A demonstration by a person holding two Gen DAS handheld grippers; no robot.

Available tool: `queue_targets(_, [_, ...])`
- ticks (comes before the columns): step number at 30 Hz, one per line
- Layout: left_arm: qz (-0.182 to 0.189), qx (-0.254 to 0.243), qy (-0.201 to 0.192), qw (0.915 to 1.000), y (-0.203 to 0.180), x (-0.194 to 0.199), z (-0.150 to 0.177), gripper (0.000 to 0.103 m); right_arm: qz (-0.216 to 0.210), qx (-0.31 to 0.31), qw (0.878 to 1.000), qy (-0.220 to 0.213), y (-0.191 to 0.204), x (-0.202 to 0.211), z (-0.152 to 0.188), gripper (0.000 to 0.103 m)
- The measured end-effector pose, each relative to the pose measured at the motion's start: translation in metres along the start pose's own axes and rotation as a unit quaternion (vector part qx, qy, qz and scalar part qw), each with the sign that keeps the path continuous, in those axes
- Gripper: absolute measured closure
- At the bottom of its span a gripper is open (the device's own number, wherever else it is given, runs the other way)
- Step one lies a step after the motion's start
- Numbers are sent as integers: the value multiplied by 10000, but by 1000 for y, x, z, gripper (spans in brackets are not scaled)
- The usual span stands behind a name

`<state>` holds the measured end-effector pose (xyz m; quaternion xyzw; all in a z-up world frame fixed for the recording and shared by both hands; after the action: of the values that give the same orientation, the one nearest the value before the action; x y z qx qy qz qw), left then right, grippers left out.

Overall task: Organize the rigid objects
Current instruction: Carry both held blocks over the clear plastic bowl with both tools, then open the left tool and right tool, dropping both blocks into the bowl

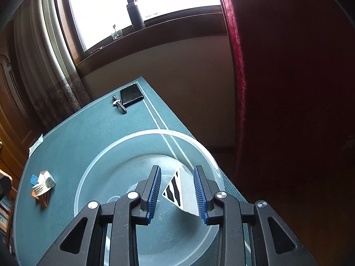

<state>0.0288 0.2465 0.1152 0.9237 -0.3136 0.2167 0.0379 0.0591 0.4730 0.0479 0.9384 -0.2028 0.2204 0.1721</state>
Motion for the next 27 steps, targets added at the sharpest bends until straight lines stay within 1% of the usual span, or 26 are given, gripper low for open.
queue_targets(7, [460, -139, 165, 9987, -34, -20, 2, 72, 93, -123, 9998, -131, -6, 6, -5, 70])
queue_targets(12, [709, -230, 319, 9967, -55, -36, 7, 72, 116, -147, 9996, -232, -6, 10, -8, 69])
queue_targets(16, [914, -265, 537, 9940, -70, -48, 20, 72, 147, -166, 9993, -317, -8, 12, -10, 66])
queue_targets(20, [1078, -183, 774, 9910, -78, -58, 33, 71, 184, -215, 9989, -373, -10, 13, -12, 64])
queue_targets(21, [1109, -144, 842, 9902, -78, -60, 36, 68, 191, -219, 9988, -383, -10, 13, -12, 63])
queue_targets(22, [1126, -104, 895, 9895, -77, -62, 39, 60, 193, -221, 9988, -390, -10, 13, -12, 63])
queue_targets(23, [1112, -73, 916, 9895, -76, -63, 41, 54, 189, -218, 9988, -394, -9, 13, -12, 63])
queue_targets(24, [1079, -50, 907, 9900, -74, -63, 42, 42, 179, -208, 9988, -395, -9, 13, -12, 62])
queue_targets(25, [1039, -29, 874, 9907, -71, -62, 42, 35, 167, -196, 9989, -396, -8, 13, -12, 62])
queue_targets(27, [963, -14, 802, 9921, -66, -60, 41, 34, 139, -169, 9990, -401, -6, 13, -11, 62])
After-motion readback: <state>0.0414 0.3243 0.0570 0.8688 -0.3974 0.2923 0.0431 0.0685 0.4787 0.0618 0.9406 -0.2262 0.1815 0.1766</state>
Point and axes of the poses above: each gripper's, at about its wrist camera, not at the fingertips, and x roughly against the way its jaws point, y to its left, z to its underside, the point moved 5 cm from there along -x, roughly the way its jaws point, and after that the axes turned 12 degrees about -y, right-handed, at the moved point
